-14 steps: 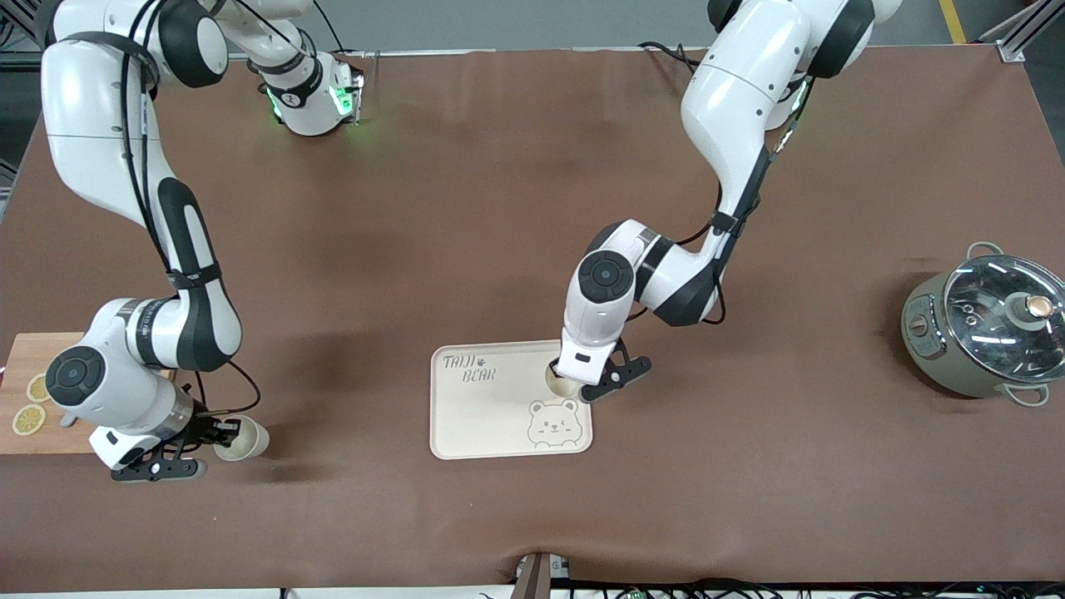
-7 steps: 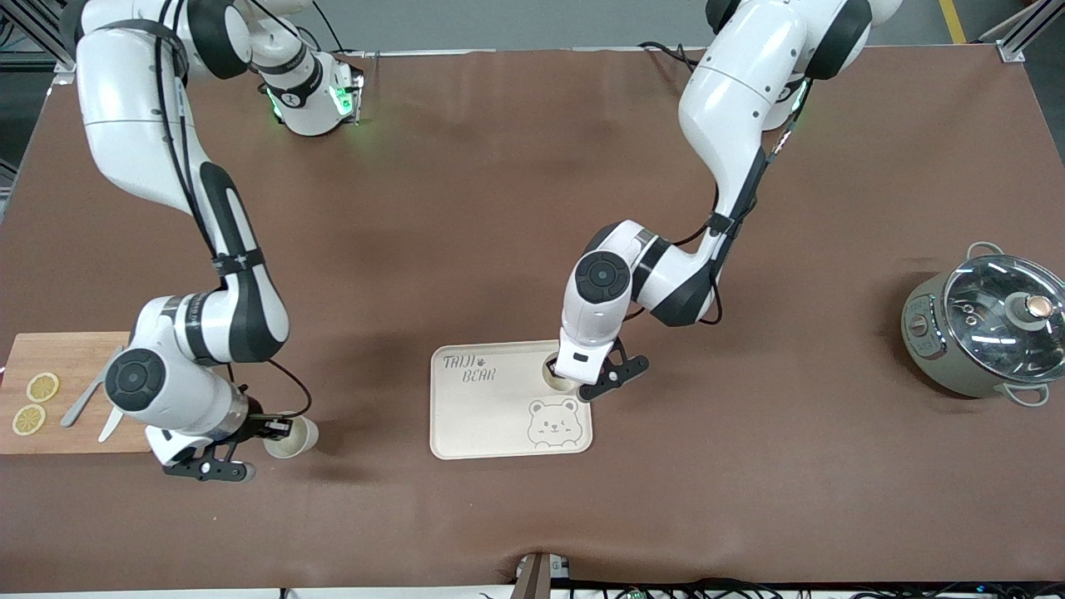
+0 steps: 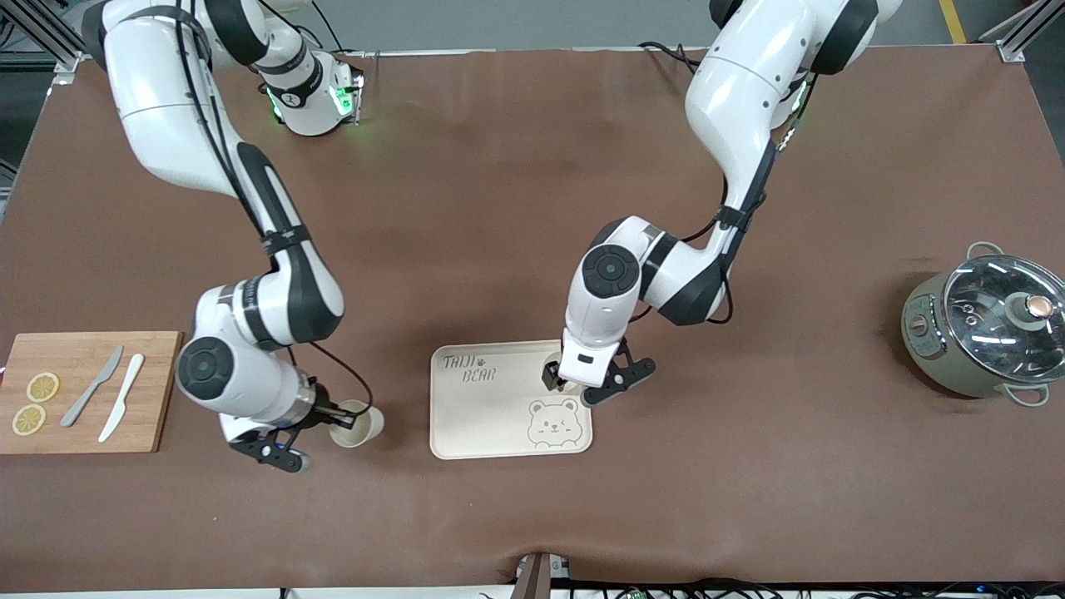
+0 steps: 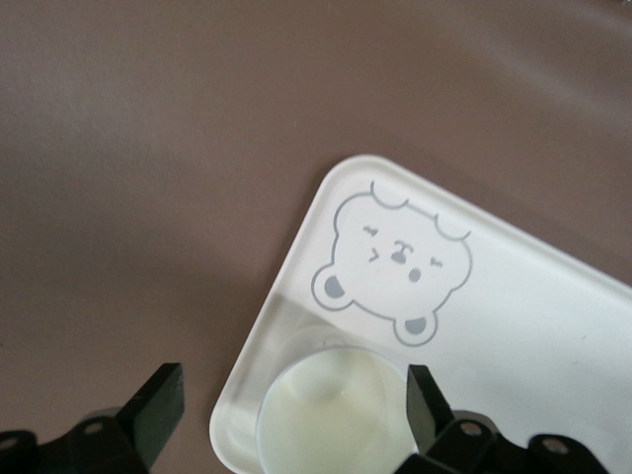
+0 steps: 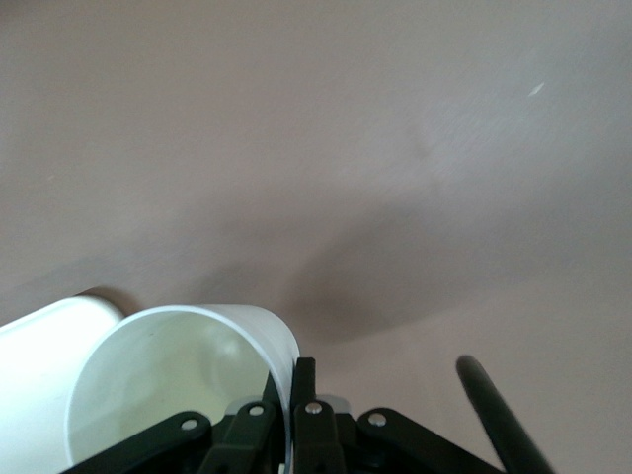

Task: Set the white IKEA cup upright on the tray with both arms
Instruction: 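Set the left cup down while the right gripper carries its cup to the tray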

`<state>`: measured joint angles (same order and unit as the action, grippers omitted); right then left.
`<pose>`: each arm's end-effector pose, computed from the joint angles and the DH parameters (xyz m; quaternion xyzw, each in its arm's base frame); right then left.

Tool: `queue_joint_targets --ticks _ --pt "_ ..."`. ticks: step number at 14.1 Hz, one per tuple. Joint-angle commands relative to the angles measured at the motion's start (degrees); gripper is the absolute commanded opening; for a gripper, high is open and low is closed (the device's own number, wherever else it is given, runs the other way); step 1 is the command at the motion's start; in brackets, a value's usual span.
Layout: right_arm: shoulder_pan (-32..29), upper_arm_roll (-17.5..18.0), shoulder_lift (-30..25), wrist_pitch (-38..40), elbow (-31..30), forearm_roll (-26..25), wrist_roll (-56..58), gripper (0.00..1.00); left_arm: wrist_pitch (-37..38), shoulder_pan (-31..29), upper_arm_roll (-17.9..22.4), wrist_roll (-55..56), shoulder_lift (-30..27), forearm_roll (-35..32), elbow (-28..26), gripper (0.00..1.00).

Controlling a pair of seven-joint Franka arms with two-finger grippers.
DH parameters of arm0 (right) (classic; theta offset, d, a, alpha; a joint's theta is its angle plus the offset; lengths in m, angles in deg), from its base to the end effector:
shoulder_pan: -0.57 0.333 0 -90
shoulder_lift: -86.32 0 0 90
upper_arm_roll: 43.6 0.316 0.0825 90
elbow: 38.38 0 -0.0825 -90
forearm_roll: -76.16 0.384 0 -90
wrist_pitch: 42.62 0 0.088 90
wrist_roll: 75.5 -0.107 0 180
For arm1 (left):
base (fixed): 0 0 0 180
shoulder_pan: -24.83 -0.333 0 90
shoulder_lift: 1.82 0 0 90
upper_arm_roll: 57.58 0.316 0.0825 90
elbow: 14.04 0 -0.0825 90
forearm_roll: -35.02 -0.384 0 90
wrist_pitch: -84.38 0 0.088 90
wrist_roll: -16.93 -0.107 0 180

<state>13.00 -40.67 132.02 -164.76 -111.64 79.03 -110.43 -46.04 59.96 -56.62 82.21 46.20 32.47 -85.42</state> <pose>0.7286 0.1924 0.2796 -0.9805 0.1903 -0.0086 0.0478 0.6373 -0.4357 0.2783 0.9628 0.2513 0.0805 0.0576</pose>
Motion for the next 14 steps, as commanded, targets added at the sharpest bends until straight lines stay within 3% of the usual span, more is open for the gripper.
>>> queue_joint_targets --ticks 1,6,10,14 --pt "4.1 0.0 -0.7 0.3 -0.6 0.6 -9.5 0.00 1.7 -2.1 -0.1 -0.7 -3.9 -1.3 -1.2 1.00" --pt "9.8 -0.1 0.9 -5.6 -1.1 0.5 -20.5 0.00 9.2 -6.0 -0.3 -6.7 -9.7 -1.2 -2.0 1.00" --pt "12.3 -0.2 2.6 -8.5 -1.5 -0.3 -23.5 0.00 12.5 -9.8 -0.5 -13.8 -15.8 -1.0 -6.5 1.00" --pt "13.1 -0.5 3.6 -10.7 -2.4 -0.5 -24.1 0.00 17.2 -13.5 -0.7 -20.0 -19.4 -0.6 -7.0 1.00"
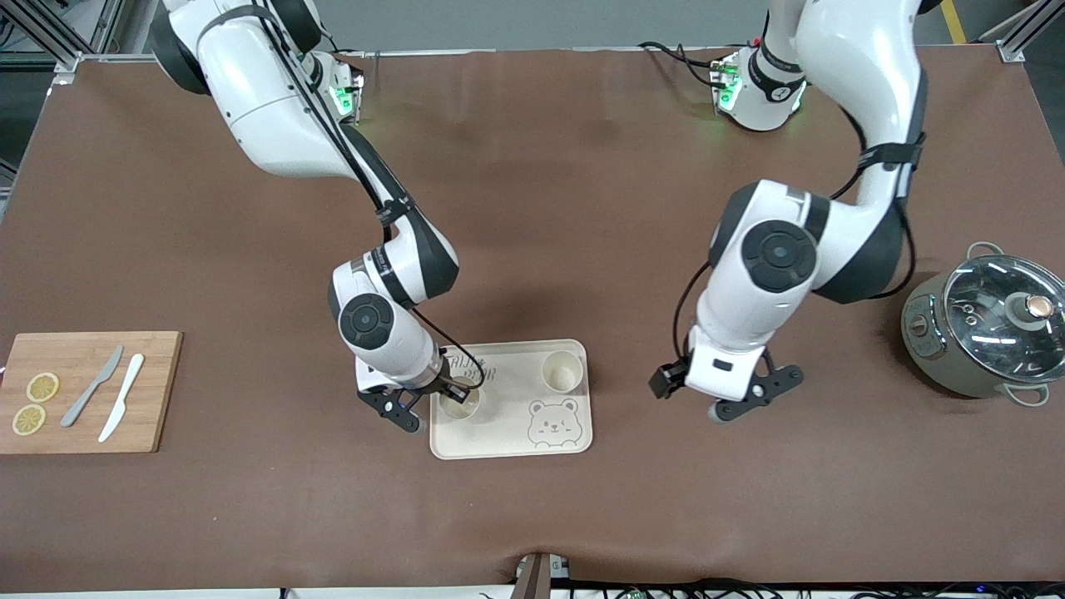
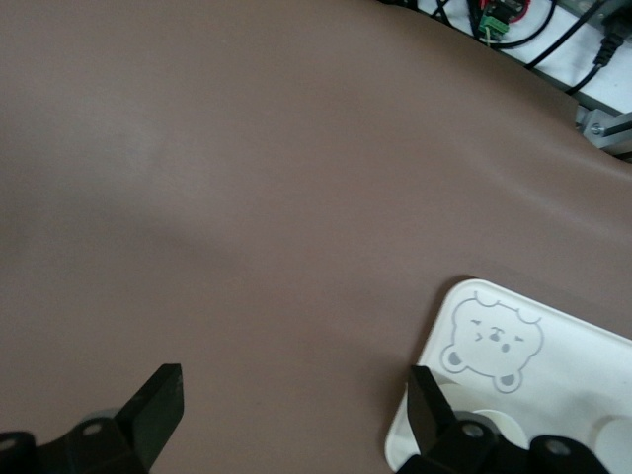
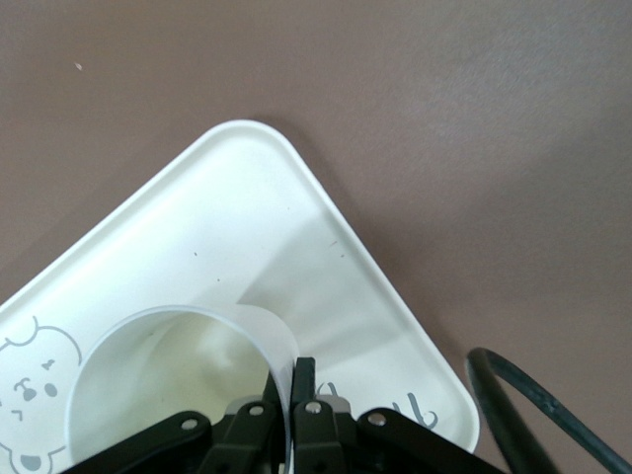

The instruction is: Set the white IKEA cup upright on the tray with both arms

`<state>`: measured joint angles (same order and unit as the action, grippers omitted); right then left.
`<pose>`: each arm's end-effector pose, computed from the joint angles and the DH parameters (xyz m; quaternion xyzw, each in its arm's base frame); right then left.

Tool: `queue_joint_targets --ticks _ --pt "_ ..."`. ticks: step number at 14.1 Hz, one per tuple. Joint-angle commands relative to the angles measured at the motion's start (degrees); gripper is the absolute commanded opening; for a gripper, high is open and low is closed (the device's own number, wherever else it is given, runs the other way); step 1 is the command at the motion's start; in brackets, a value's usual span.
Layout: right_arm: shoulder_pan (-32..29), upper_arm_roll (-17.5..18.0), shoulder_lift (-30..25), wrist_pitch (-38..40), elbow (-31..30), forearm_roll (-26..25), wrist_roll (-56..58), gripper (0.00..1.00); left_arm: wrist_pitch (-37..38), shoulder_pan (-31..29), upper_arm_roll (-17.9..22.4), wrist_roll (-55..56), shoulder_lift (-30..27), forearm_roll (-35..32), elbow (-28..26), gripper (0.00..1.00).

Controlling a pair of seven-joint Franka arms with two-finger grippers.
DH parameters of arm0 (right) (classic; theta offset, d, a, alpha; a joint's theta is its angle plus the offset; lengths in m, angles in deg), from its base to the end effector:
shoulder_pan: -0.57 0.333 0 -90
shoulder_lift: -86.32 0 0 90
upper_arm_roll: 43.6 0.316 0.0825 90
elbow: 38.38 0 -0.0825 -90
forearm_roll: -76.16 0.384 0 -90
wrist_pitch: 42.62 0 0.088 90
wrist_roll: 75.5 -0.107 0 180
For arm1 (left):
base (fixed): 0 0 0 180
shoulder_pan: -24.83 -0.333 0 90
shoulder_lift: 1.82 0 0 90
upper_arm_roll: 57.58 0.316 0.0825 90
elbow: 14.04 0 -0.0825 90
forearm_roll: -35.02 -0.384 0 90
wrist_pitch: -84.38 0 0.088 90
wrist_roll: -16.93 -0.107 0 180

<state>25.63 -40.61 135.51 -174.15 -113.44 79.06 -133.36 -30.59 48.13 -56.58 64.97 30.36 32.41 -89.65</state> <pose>0.6729 0.3487 0.2348 -0.9567 0.2813 -0.0201 0.0721 0.6751 -0.2769 0.4227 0.9748 0.2125 0.0660 0.0150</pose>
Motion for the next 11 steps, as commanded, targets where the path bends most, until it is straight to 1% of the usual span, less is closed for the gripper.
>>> queue_joint_targets --ticks 1,5,6,8,9,11 --pt "0.5 -0.5 0.1 -1.6 -0.9 -0.5 -1.3 0.00 2.8 -2.6 -0.7 -4.3 -4.2 -0.6 -2.8 1.00" --pt "0.5 -0.5 0.2 -1.6 -0.9 -0.5 -1.3 0.00 7.9 -6.4 -0.7 -12.8 -7.9 -0.5 -3.6 1.00" --pt "0.5 -0.5 0.2 -1.6 -0.9 -0.5 -1.3 0.09 8.0 -7.8 -0.7 -15.2 -9.5 -0.4 -4.8 1.00" --pt "0.2 -0.5 0.2 -1.5 -0.9 -0.5 -1.2 0.65 8.0 -10.0 -0.7 -20.1 -12.7 -0.4 -8.2 1.00" --pt "0.2 -0.5 0.2 -1.5 -0.9 -0.4 -1.2 1.00 8.0 -11.2 -0.7 -22.8 -14.3 -0.4 -9.6 1.00" --pt "0.1 -0.6 -0.1 -1.4 -0.8 -0.6 -0.9 1.00 8.1 -13.5 -0.8 -27.7 -16.9 -0.3 -11.7 1.00"
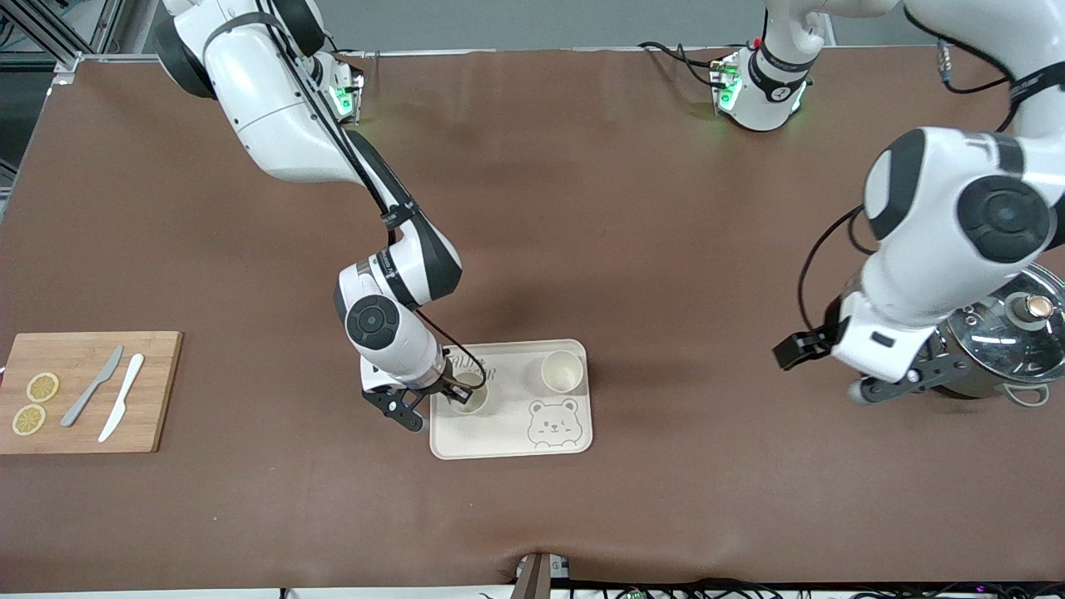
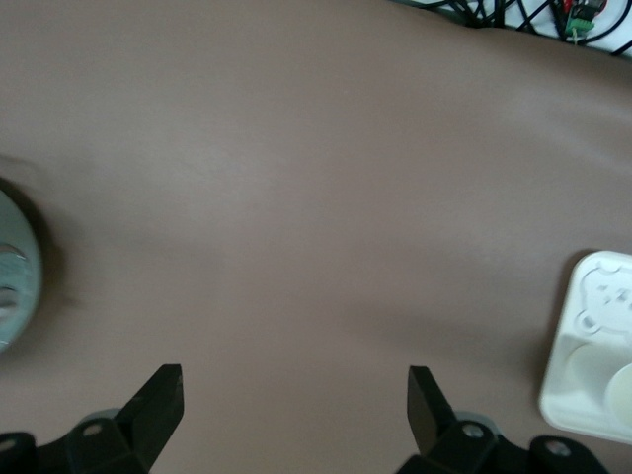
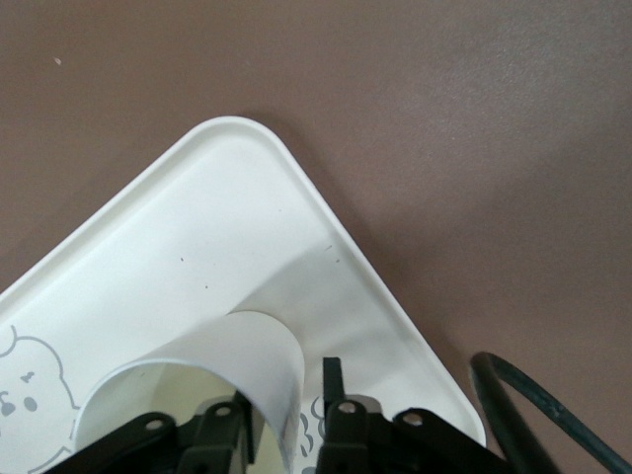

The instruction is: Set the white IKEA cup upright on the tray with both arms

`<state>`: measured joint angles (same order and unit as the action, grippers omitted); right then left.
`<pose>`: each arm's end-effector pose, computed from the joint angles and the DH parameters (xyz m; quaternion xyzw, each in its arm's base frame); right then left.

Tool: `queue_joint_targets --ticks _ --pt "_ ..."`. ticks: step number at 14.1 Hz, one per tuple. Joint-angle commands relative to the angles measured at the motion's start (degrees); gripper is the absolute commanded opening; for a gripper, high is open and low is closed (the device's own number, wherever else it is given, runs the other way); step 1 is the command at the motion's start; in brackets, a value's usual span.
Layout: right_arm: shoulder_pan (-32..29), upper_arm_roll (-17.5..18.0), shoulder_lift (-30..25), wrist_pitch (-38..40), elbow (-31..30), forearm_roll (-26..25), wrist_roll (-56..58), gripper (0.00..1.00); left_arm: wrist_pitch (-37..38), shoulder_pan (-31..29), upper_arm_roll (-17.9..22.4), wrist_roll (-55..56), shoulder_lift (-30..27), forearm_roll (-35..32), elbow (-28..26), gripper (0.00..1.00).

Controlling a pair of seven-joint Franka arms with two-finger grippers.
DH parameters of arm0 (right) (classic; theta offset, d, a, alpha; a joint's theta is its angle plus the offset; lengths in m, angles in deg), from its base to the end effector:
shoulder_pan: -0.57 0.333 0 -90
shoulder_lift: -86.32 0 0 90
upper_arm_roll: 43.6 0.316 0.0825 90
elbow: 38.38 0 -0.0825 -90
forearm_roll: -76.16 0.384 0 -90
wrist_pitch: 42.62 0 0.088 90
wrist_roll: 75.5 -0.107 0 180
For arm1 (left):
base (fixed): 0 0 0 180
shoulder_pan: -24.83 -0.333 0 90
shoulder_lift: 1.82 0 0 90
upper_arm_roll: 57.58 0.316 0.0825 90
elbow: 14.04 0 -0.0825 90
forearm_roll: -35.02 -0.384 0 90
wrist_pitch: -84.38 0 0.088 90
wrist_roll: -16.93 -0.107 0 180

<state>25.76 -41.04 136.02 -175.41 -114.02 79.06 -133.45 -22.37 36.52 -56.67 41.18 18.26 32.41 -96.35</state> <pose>0.6729 0.3458 0.2254 -0.9560 0.2838 -0.0232 0.0708 0.6631 -0.1243 0.4998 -0.9928 -0.1109 -0.0437 0.0122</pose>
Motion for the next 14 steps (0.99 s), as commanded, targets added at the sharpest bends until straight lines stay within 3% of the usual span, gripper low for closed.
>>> queue_joint_targets --ticks 1,4,8,14 --pt "-0.1 -0.2 -0.8 0.2 -0.1 -0.6 -0.6 1.00 -0.1 -3.0 -0.7 -5.9 -5.7 -0.3 -5.7 1.00" --pt "-0.6 -0.2 -1.9 1.1 0.0 -0.5 0.0 1.00 1.3 -5.2 -0.7 -10.1 -7.6 -0.3 -6.6 1.00" --pt "-0.6 -0.1 -5.9 9.1 0.4 -0.4 1.2 1.00 4.4 -7.7 -0.7 -15.6 -10.1 -0.3 -6.5 1.00" --pt "-3.0 0.3 -20.6 27.2 0.3 2.4 5.3 1.00 6.0 -9.0 -0.3 -18.9 -12.3 -0.3 -5.1 1.00"
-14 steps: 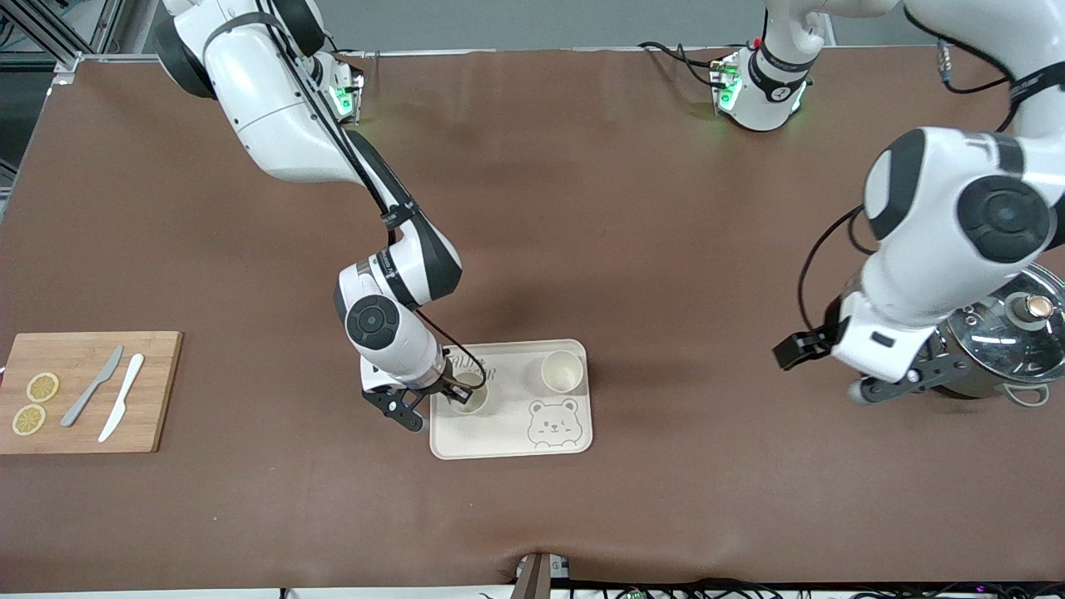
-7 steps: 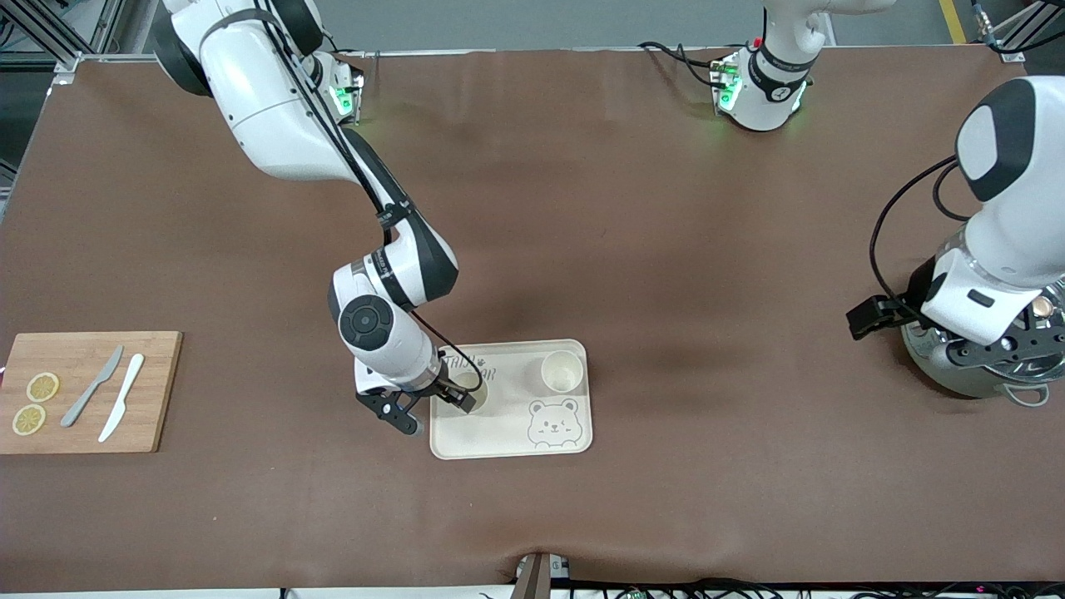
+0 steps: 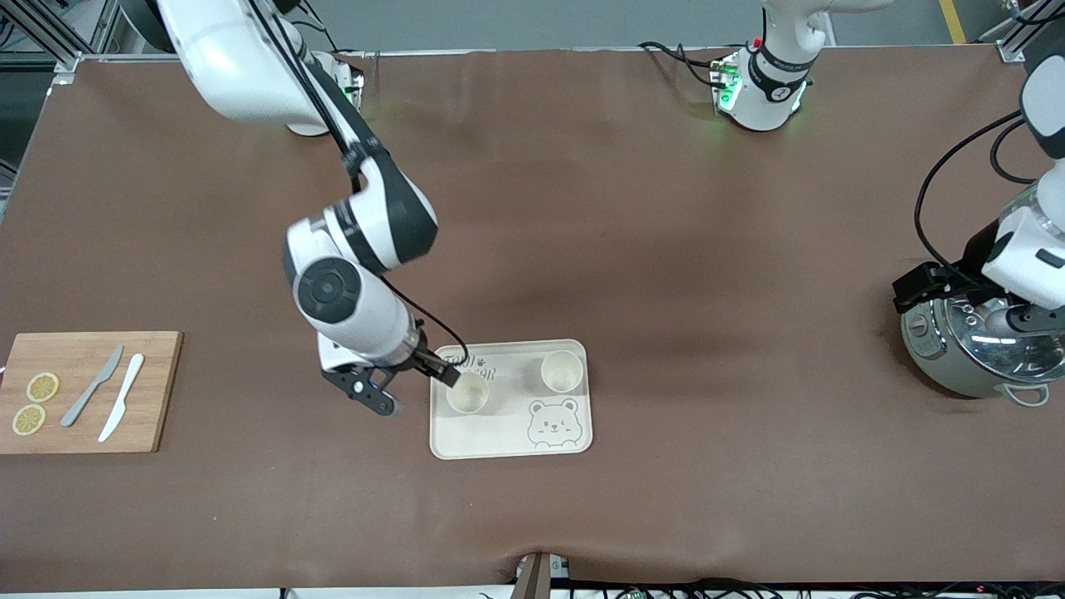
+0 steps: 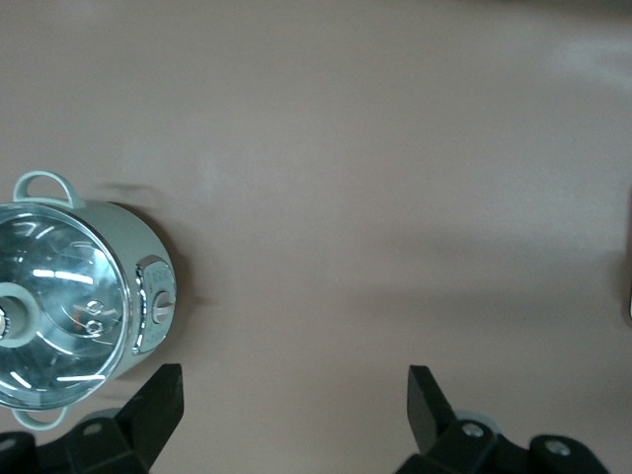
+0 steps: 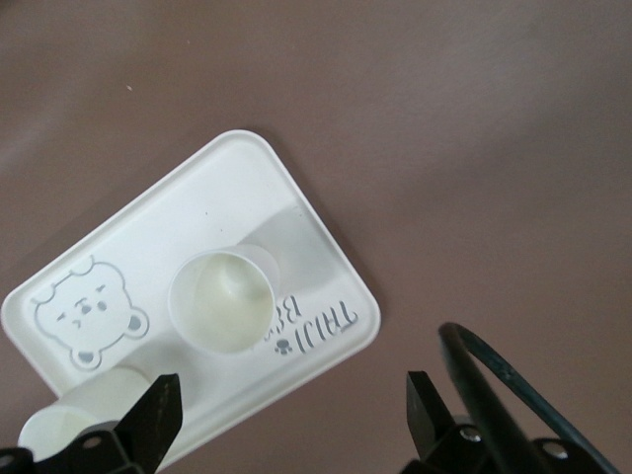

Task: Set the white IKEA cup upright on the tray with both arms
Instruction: 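Open the right gripper and lift it away from the tray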

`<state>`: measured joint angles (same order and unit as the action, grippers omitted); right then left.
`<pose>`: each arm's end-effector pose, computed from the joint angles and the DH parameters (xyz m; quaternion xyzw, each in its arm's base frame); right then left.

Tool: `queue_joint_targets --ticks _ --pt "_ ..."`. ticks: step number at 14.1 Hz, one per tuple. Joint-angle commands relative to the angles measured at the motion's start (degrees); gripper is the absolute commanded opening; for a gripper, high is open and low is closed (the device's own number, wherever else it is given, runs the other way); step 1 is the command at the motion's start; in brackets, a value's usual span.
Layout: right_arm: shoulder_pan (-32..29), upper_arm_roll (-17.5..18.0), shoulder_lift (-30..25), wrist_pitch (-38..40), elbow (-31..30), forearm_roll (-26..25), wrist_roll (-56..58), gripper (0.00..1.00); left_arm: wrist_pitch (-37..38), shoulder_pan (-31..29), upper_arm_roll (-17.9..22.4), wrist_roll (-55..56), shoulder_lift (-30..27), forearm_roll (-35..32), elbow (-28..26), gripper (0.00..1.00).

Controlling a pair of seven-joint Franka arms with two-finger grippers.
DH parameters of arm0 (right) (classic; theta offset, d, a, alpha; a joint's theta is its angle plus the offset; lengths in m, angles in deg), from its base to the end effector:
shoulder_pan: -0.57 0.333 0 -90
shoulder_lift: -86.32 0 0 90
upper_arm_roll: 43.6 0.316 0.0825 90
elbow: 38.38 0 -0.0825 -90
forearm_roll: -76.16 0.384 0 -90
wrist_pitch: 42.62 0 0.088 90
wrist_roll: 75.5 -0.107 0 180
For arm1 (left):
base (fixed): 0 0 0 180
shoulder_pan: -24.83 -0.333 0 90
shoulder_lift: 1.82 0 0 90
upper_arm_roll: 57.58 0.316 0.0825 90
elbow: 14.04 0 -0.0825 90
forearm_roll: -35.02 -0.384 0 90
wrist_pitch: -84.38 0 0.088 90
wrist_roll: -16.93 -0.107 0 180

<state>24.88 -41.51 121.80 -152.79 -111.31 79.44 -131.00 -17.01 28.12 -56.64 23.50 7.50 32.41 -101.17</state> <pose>0.6569 0.3236 0.3956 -0.9638 0.2636 0.0129 0.0385 0.6199 -0.0222 0.5714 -0.9982 -0.0331 -0.0448 0.0204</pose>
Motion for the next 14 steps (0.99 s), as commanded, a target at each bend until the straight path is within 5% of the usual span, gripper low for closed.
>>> queue_joint_targets --ticks 1,8,11,14 --pt "-2.8 0.7 -8.8 7.8 -2.4 3.9 4.0 1.00 2.0 -0.6 -0.3 -1.2 -1.3 -0.2 1.4 1.00" --pt "-8.4 0.3 -26.7 31.5 -4.5 5.0 13.8 1.00 5.9 -1.4 0.0 -0.9 -0.5 3.6 7.9 1.00" --pt "-15.5 0.1 -36.8 34.6 -11.3 4.3 28.5 1.00 9.1 -1.5 0.0 -1.0 1.1 3.9 11.2 1.00" --pt "-19.4 0.1 -42.5 34.6 -16.1 -1.9 39.2 1.00 9.4 -1.4 0.1 -0.9 1.2 3.8 11.4 1.00"
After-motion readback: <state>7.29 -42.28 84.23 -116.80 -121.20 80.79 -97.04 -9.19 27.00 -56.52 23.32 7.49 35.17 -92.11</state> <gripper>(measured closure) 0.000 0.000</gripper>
